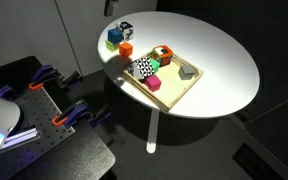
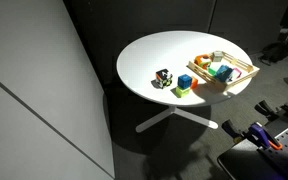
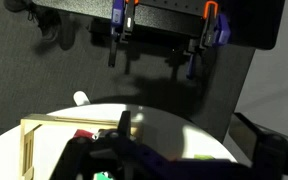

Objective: Put the blue block on the tray

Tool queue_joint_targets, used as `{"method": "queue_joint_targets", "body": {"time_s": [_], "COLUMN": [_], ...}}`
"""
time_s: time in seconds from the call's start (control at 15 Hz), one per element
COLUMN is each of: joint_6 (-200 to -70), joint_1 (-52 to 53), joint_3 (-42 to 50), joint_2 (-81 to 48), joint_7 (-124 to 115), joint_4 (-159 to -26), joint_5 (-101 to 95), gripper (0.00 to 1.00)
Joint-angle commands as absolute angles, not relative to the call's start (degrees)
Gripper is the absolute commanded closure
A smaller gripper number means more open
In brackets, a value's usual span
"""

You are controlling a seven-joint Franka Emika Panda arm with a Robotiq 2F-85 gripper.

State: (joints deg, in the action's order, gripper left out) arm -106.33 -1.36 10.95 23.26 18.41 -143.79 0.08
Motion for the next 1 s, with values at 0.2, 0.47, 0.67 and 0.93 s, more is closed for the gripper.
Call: {"method": "queue_joint_targets", "body": {"time_s": [0.2, 0.47, 0.67, 0.93], "joint_6": [-106.2, -109.8, -114.3, -121.8], "joint_1": [-2.2, -2.2, -1.9, -1.5], "joint_3": [10.2, 9.5, 8.7, 6.8], "joint_2": [23.2, 18.7, 15.2, 10.7], "joint_7": [18.7, 16.3, 15.2, 13.2], "joint_4": [-143.6, -141.9, -140.9, -139.8], "joint_5": [0.4, 0.4, 0.6, 0.4], "gripper": [0.00, 0.00, 0.00, 0.00]}}
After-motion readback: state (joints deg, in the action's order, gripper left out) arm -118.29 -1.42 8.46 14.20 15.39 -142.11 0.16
